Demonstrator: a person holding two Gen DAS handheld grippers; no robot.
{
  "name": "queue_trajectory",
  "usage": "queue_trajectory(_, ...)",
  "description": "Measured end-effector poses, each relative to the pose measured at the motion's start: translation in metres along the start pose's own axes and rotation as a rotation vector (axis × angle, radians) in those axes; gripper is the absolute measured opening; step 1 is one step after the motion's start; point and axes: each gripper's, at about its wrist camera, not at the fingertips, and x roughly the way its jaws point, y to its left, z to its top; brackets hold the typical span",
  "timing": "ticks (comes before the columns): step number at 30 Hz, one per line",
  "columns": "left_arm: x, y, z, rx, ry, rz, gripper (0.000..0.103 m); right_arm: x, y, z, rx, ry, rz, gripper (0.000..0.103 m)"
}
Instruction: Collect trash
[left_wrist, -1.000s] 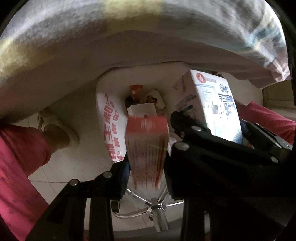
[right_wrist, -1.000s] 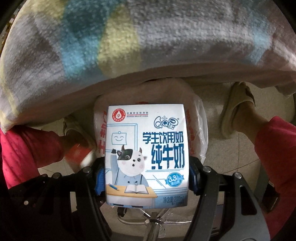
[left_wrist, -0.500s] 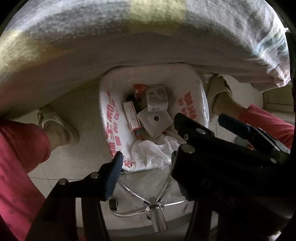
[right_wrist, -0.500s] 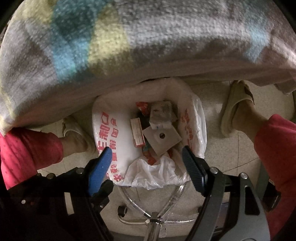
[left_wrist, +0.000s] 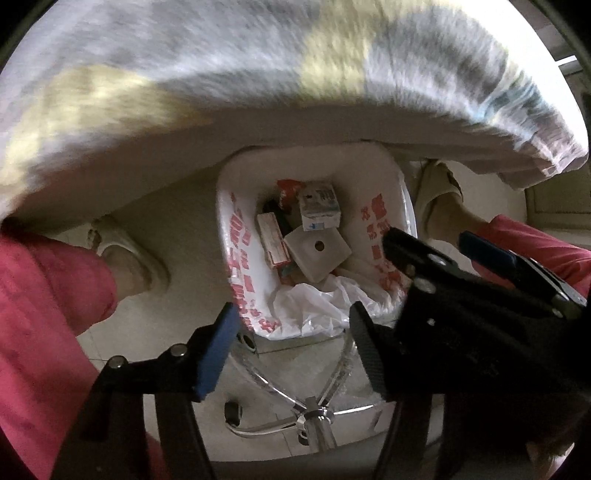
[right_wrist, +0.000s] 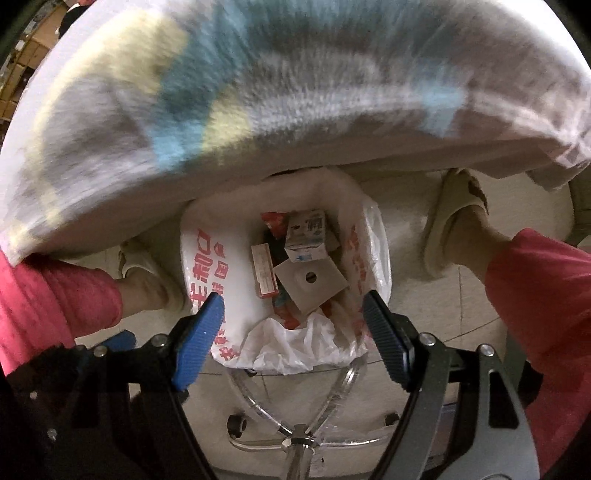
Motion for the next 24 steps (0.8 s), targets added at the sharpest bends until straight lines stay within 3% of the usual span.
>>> queue_trajectory(8, -0.041, 0.010, -0.014, -0.022, -0.122, 0.093, 0.077, -0.044, -0.005, -0.012, -0.001, -0.118, -0.029, 0.082)
queue_trajectory(16, -0.093, 0.024, -0.025, -0.080, -0.269, 0.148, 0.079, -0.107, -0.001, -0.029, -0.062, -0.286, -0.111, 0.087)
queue_trajectory(24, -0.162, 0.035, -0.033, -0.159, -0.431, 0.138, 0.079, -0.172, 0.014, -0.041, -0.095, -0.420, -0.074, 0.091)
